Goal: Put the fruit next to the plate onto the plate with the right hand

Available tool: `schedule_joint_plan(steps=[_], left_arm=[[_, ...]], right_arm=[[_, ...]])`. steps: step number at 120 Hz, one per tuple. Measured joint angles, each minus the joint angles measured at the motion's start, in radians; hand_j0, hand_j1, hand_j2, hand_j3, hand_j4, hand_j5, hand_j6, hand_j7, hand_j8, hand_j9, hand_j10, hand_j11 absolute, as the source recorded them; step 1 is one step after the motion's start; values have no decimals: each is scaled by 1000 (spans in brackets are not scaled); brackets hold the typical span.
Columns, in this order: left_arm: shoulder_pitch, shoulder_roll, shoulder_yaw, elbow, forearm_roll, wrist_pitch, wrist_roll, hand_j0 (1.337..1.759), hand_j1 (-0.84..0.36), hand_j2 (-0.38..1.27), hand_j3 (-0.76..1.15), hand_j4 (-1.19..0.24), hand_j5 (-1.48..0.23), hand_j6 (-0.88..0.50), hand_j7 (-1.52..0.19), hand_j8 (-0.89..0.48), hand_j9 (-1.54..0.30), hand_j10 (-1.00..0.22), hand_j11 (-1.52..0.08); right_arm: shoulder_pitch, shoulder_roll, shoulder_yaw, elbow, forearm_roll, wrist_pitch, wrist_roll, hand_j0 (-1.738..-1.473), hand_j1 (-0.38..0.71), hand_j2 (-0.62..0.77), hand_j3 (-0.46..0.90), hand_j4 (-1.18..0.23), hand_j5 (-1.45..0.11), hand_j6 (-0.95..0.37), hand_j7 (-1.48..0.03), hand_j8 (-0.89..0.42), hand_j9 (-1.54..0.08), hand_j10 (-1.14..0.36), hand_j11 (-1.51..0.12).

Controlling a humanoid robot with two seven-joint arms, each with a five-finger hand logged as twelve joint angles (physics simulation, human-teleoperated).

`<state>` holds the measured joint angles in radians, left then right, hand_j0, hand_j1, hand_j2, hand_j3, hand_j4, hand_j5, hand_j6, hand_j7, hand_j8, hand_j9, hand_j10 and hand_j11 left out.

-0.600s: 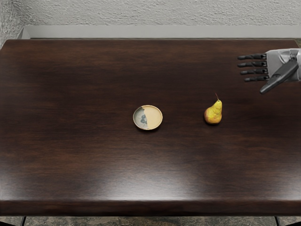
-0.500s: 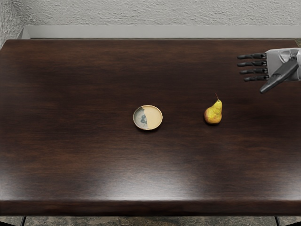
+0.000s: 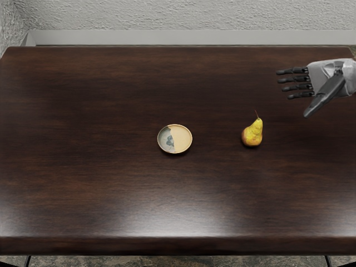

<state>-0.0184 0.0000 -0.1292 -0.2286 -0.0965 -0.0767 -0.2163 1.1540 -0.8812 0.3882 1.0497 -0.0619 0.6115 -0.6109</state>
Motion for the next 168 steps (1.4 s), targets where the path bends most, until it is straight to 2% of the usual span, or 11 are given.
schedule_joint_plan(steps=[16,35,50,61,79,93,128,168], left_arm=[[0,0,0,0,0,0,0,1658,337,2,0,-10,-13,-10,-13,-10,-13,-10,-13],[0,0,-1,0,0,0,0,1658,337,2,0,-10,-13,-10,-13,-10,-13,-10,-13],[0,0,-1,0,0,0,0,1658,337,2,0,-10,-13,-10,-13,-10,-13,-10,-13],[-1,0,-1,0,0,0,0,1658,337,2,0,-10,-13,-10,-13,-10,-13,-10,-13],[-12,0,0,0,0,0,0,1658,337,2,0,-10,-13,-10,-13,-10,-13,-10,-13],[-12,0,1,0,0,0,0,1658,337,2,0,-10,-13,-10,-13,-10,-13,-10,-13],[-12,0,0,0,0,0,0,1658,337,2,0,-10,-13,-10,-13,-10,-13,-10,-13],[-12,0,1,0,1,0,0,1658,337,2,0,-10,-13,-10,-13,-10,-13,-10,-13]], right_arm=[[4,20,-2,28,-103,0,0,-1658,-349,-1,0,-1,0,-1,0,-1,0,0,0],[11,30,-4,116,-235,0,0,-1658,-349,-1,0,-2,0,-2,0,-2,0,-1,0],[15,67,-6,141,-317,0,0,-1658,-349,0,0,-2,0,-3,0,-2,0,-1,0],[37,85,-38,145,-353,0,0,-1658,-349,0,0,-2,0,-3,0,-2,0,-2,0],[123,105,-178,149,-380,-53,0,-1658,-349,0,0,-3,0,-4,0,-3,0,-2,0],[149,129,-222,147,-401,-104,0,-1658,-349,0,0,-3,0,-4,0,-3,0,-2,0],[145,218,-282,128,-501,-319,0,-1658,-349,0,0,-3,0,-4,0,-3,0,-2,0],[81,272,-300,131,-545,-500,0,-1658,-349,1,0,-3,0,-4,0,-3,0,-2,0]])
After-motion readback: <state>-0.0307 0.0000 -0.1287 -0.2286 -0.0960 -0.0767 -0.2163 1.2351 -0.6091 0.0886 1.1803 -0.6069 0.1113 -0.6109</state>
